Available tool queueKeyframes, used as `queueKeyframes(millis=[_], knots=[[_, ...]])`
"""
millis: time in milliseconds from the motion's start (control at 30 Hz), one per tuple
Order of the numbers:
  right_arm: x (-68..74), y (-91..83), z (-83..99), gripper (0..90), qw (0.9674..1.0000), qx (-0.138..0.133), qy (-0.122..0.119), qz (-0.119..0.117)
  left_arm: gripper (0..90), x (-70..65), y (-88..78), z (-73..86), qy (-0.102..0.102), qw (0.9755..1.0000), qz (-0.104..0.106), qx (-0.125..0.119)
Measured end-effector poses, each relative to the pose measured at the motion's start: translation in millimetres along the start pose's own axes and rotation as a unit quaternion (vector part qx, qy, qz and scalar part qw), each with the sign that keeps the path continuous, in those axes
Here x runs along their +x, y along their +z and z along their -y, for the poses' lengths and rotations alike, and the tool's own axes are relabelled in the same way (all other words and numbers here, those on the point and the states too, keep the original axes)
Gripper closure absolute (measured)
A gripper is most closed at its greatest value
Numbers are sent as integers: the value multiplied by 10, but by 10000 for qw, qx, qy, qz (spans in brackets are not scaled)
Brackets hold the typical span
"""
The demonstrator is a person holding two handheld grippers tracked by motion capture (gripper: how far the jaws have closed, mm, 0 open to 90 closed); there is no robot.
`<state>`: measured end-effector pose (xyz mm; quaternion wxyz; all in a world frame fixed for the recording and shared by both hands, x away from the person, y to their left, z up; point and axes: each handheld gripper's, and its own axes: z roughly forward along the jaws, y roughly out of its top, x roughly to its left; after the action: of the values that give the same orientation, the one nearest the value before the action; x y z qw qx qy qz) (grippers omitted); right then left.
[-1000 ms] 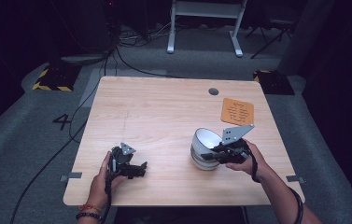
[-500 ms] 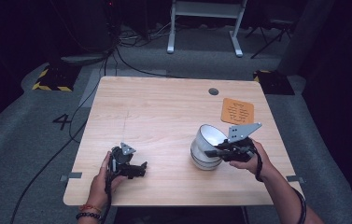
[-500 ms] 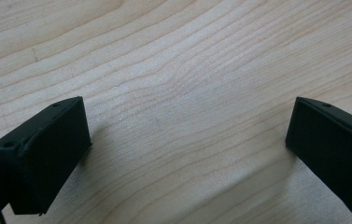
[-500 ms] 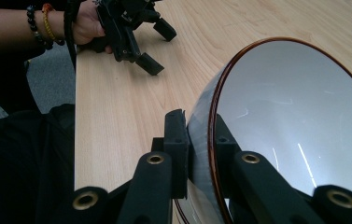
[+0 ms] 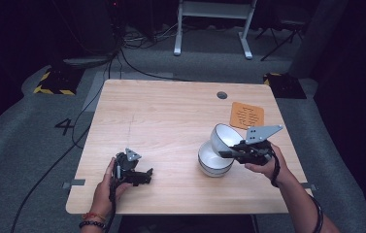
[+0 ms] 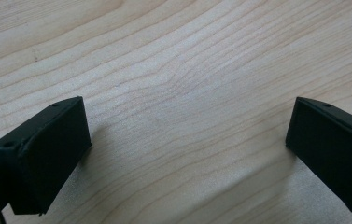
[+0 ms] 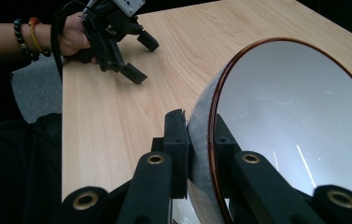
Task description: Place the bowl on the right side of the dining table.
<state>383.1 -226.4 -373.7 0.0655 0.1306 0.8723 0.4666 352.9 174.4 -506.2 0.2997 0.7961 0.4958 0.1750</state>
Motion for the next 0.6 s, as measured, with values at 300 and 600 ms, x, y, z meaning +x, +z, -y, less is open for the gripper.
queueKeyframes(millis=[300, 600], knots=[[-101, -150, 11, 822, 9995, -73, 33, 316, 0, -1, 1, 0, -8, 10000, 1, -6], [-212, -244, 34, 822, 9980, -170, 130, 594, 0, -1, 1, 0, -9, 10000, 1, -7]])
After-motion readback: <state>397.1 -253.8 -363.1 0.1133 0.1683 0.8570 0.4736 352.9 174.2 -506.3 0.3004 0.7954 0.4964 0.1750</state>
